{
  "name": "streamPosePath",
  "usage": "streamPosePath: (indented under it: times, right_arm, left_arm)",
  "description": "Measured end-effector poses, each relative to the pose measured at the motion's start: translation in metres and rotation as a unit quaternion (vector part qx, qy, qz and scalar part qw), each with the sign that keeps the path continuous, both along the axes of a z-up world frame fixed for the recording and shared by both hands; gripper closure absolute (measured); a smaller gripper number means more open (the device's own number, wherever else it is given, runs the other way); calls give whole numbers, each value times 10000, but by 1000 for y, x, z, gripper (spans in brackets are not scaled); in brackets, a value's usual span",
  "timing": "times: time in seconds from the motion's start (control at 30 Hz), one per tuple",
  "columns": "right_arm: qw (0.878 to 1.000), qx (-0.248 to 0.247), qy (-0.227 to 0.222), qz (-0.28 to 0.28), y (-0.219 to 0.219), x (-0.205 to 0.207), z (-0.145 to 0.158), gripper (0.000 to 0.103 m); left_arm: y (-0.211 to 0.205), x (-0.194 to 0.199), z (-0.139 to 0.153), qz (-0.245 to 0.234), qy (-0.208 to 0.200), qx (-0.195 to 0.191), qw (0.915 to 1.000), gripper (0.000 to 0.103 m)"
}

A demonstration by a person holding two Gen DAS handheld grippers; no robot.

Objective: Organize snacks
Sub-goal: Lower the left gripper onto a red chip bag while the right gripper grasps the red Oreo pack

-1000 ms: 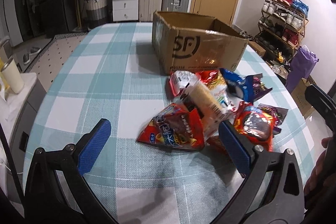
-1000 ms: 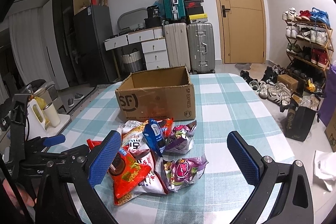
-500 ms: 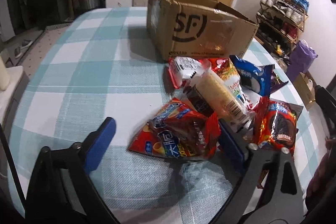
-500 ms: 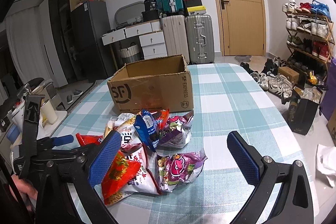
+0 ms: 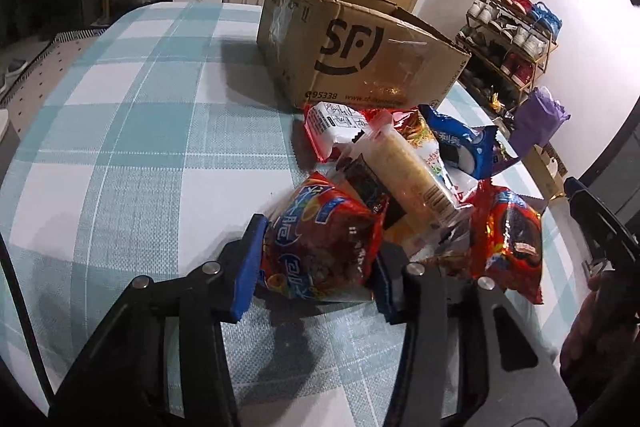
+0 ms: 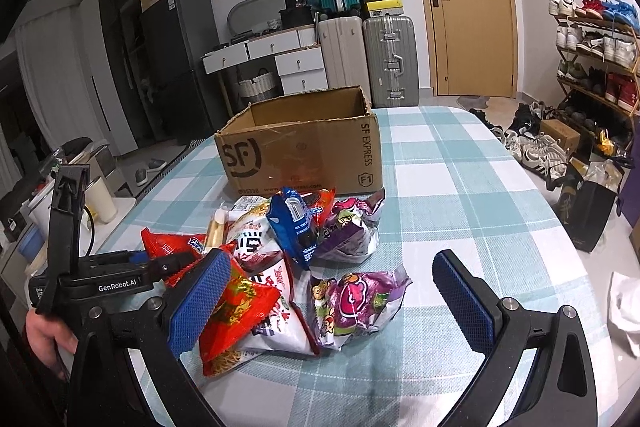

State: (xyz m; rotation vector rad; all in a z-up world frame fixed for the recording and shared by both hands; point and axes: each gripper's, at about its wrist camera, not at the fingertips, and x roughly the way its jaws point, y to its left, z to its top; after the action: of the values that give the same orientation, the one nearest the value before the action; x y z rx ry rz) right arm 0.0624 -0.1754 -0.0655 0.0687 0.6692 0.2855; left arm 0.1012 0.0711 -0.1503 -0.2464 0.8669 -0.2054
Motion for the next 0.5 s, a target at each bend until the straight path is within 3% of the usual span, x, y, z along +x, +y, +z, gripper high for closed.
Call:
streamPosePath:
  times: [0.5]
  right_arm:
    - [9990, 19, -150, 427, 17, -12, 9, 0]
  left_arm:
    - [12, -34, 16, 52, -164, -265, 9995, 60]
